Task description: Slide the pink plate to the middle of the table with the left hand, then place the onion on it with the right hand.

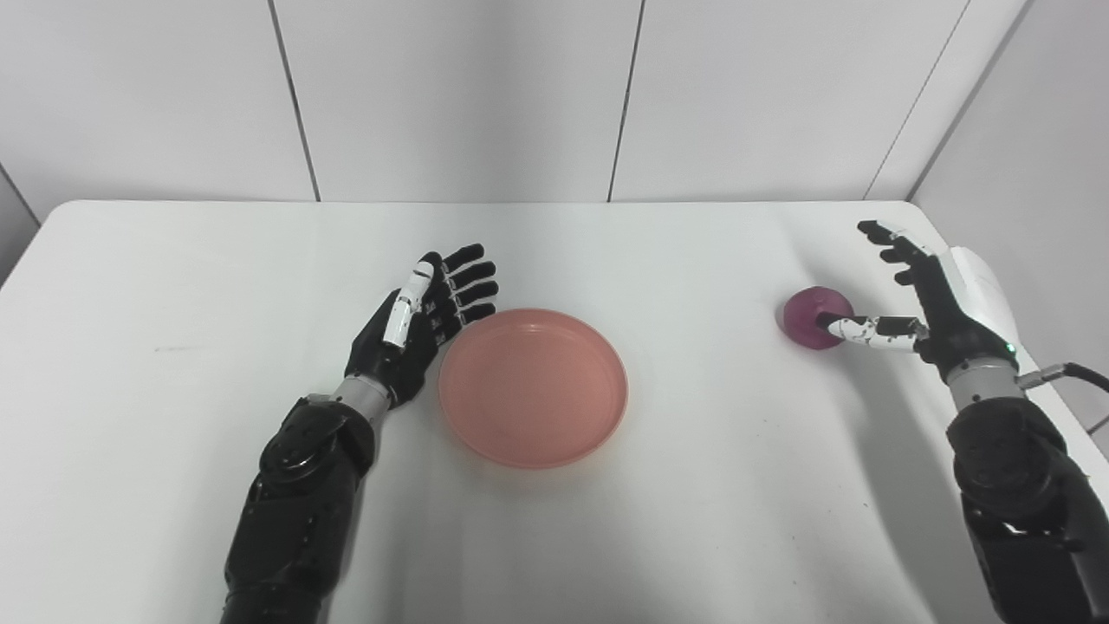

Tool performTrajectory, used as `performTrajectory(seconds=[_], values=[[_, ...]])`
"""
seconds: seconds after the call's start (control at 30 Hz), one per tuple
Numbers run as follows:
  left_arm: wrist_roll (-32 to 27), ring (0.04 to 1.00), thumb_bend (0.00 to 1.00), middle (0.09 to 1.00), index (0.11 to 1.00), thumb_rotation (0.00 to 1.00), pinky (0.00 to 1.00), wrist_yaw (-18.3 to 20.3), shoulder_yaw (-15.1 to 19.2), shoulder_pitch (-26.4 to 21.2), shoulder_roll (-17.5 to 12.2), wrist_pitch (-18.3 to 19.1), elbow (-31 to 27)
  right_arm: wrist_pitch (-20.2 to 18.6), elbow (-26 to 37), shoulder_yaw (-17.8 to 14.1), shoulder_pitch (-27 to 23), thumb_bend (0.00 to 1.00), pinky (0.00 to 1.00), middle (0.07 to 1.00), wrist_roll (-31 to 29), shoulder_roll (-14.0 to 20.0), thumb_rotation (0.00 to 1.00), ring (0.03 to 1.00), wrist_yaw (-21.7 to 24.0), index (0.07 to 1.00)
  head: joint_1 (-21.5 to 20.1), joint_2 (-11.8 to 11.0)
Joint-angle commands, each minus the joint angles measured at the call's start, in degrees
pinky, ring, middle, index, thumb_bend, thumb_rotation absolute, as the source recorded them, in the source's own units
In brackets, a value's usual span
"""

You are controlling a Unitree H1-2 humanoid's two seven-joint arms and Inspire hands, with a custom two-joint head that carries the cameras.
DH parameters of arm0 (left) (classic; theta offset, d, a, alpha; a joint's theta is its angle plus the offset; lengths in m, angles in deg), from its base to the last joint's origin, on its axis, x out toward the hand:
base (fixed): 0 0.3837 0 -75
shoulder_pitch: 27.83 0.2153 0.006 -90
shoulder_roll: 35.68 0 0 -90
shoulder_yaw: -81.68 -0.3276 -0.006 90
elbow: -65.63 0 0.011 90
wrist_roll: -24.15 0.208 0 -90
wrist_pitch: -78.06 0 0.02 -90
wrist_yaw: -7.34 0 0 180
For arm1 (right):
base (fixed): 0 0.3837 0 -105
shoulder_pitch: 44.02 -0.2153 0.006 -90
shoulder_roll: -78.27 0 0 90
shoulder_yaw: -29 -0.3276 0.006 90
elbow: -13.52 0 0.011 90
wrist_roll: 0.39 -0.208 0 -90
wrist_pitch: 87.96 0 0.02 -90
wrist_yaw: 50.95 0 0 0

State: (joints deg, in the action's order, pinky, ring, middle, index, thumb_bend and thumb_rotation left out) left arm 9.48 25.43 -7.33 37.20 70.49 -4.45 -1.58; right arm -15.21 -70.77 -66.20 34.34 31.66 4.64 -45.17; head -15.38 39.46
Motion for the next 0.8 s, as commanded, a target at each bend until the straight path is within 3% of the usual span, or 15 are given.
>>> performTrajectory(seconds=[0.0,0.13,0.53,0.77], values=[[0.1,0.824,0.36,0.827,0.8,1.0,0.79,-0.2,-0.2,-0.9,0.0,-0.6,0.1,0.5,0.2,-0.1,-2.7,0.99,0.72,0.841,0.5,2.0,0.27,0.803,-0.5,0.848,0.0,0.0],[0.4,0.823,0.36,0.827,0.801,1.0,0.79,-0.4,-0.2,-0.9,-0.1,-1.0,0.2,-0.4,-0.6,0.7,-3.3,1.0,0.72,0.85,0.6,2.3,0.31,0.814,0.4,0.852,-0.1,0.1],[0.1,0.821,0.36,0.826,0.8,1.0,0.79,-0.5,0.0,-0.8,0.0,-0.4,-0.3,-3.3,-3.3,2.3,-4.5,1.0,0.76,0.875,0.9,2.7,0.32,0.849,3.6,0.867,-0.5,0.3],[0.1,0.823,0.37,0.828,0.8,1.0,0.79,0.0,0.0,-1.0,-0.4,-1.1,0.6,-2.0,-5.5,3.3,-5.5,1.0,0.74,0.862,0.8,2.6,0.33,0.827,2.9,0.858,-0.8,0.3]])
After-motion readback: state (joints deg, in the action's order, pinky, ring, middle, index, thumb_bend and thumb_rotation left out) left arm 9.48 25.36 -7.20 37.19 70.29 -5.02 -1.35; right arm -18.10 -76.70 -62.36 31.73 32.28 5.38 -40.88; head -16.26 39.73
